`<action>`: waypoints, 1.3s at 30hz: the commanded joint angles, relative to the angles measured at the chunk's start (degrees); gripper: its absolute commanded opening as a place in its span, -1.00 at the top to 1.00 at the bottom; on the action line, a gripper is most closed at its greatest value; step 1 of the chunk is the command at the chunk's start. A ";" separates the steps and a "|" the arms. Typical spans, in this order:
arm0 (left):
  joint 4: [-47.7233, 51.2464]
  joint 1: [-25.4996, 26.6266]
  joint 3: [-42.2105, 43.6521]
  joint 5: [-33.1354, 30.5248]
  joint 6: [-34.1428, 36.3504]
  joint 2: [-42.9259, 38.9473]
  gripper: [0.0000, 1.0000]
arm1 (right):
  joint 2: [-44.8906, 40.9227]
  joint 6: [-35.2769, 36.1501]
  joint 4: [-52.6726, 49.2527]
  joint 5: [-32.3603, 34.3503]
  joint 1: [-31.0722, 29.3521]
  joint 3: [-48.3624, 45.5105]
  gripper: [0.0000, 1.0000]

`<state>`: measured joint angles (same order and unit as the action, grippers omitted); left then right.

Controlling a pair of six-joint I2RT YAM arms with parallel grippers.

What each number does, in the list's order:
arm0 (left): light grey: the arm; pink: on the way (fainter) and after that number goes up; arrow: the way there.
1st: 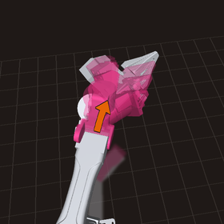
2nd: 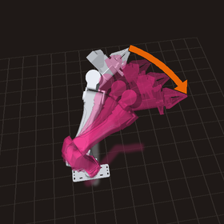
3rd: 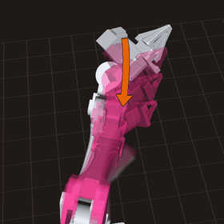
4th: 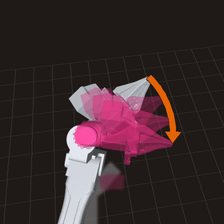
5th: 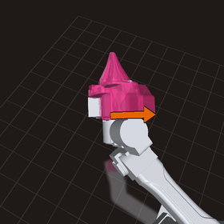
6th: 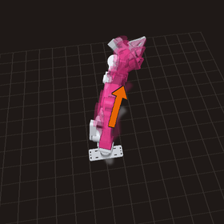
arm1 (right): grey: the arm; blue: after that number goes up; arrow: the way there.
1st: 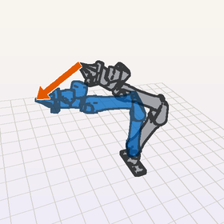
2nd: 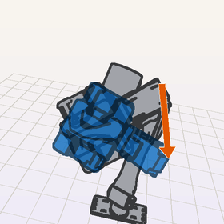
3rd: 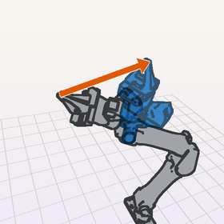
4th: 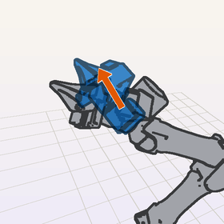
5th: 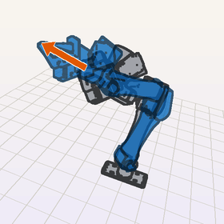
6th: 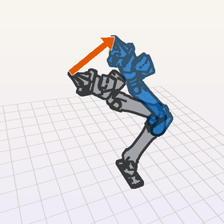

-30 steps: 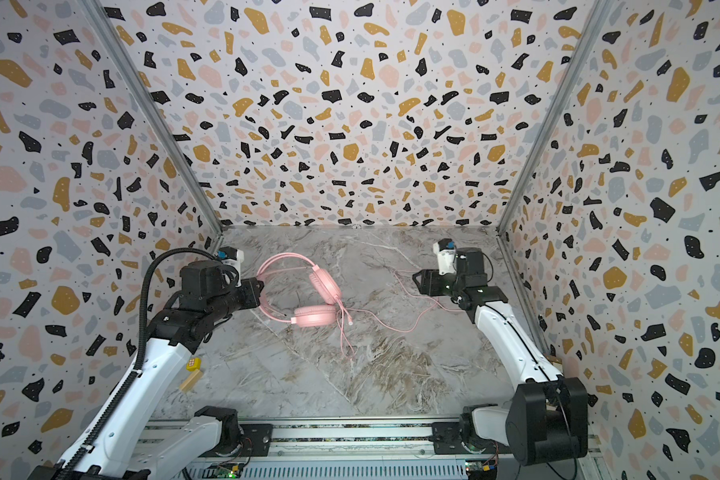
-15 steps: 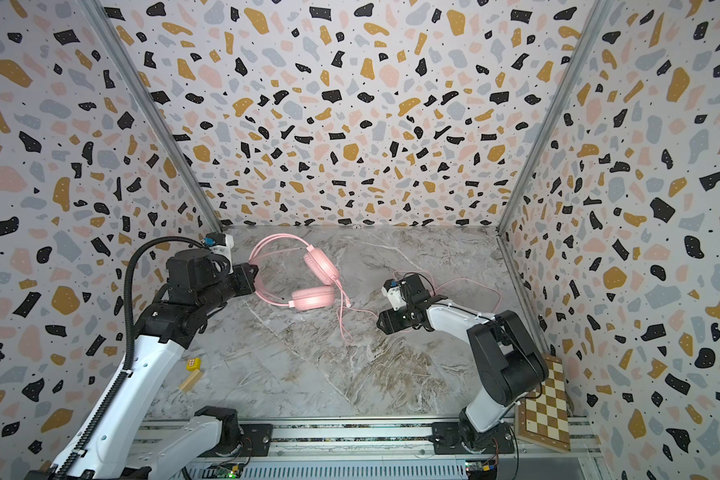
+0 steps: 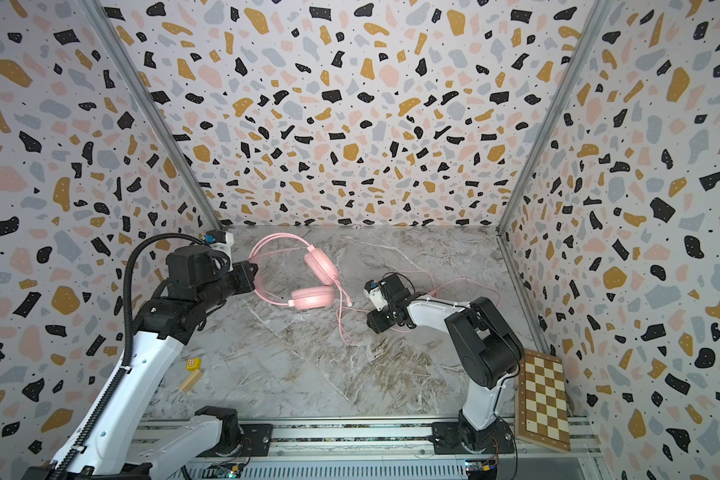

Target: Wrap the headphones

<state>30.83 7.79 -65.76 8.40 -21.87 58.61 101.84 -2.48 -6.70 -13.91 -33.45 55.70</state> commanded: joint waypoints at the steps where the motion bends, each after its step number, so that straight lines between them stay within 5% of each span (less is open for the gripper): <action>1: -4.69 0.03 -3.73 0.95 -2.27 -0.65 1.00 | -2.84 -0.03 0.82 0.11 0.05 -2.68 0.17; 5: -11.77 0.03 -1.60 1.85 -9.24 -2.62 1.00 | -5.97 -2.85 5.02 -4.13 0.26 -7.63 0.77; 8: -16.22 0.03 -0.33 3.01 -13.87 -2.87 1.00 | -8.94 -4.92 7.25 -6.80 0.03 -9.92 1.00; 14: -21.89 0.03 1.93 2.67 -21.42 -3.71 1.00 | -17.07 -9.27 8.22 -8.96 -3.96 -12.00 1.00; 24: -24.72 2.56 9.18 -13.92 -25.99 -8.44 1.00 | -34.34 -10.96 -8.03 0.02 -15.62 -7.26 1.00; 30: -21.23 10.18 7.25 -23.58 -19.40 -4.24 1.00 | -38.15 -8.52 -20.98 6.10 -19.10 4.29 1.00; 39: -17.00 17.08 3.31 -27.73 -8.00 5.04 1.00 | -39.79 -3.63 -29.83 11.48 -19.81 17.52 1.00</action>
<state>17.37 23.64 -59.02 -16.69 -33.89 63.68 62.85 -8.69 -31.09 -6.09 -53.06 70.35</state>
